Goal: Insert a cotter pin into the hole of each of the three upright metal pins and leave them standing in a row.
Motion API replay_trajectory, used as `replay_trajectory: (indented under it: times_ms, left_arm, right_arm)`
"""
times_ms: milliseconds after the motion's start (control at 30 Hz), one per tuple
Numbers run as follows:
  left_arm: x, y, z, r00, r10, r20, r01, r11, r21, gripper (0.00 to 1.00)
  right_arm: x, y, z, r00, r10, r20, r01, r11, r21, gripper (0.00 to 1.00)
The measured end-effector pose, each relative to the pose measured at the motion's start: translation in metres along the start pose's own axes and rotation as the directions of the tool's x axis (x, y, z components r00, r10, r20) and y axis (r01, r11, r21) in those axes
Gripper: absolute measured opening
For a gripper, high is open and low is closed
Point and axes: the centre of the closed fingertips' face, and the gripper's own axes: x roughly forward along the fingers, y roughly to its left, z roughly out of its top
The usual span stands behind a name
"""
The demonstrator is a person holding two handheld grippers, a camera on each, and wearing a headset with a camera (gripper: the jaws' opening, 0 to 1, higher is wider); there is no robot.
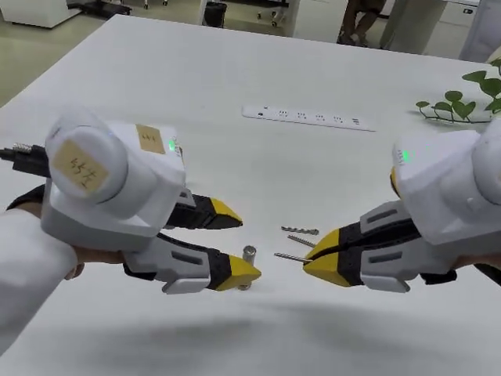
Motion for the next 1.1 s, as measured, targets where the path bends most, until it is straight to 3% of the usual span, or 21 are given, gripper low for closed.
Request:
replay_trajectory:
  times_ms: [233,367,567,733,1100]
  left_arm:
    - [0.005,0.005,-0.006,0.9998,-0.018,-0.009,0.018,1.0,-0.014,0.28]
    - [0.01,0.006,-0.013,0.9992,-0.028,-0.03,0.027,1.0,-0.014,0.17]
    - [0.015,0.007,-0.015,0.9988,-0.045,-0.021,0.045,0.999,-0.014,0.17]
    - [0.016,0.002,-0.013,0.9962,-0.087,-0.01,0.087,0.996,-0.025,0.06]
    - [0.016,0.002,-0.017,0.9967,-0.079,-0.016,0.078,0.995,-0.054,0.06]
  right_arm:
    - [0.007,-0.006,-0.004,0.9997,0.012,-0.022,-0.011,1.0,0.021,0.0]
    - [0.01,-0.007,-0.006,0.9994,0.02,-0.028,-0.019,0.999,0.027,0.0]
    - [0.016,-0.006,-0.007,0.9987,0.034,-0.039,-0.032,0.999,0.037,0.0]
    - [0.019,-0.007,-0.005,0.9988,0.038,-0.033,-0.037,0.999,0.035,0.0]
    - [0.024,-0.004,0.001,0.9984,0.053,-0.022,-0.052,0.998,0.039,0.0]
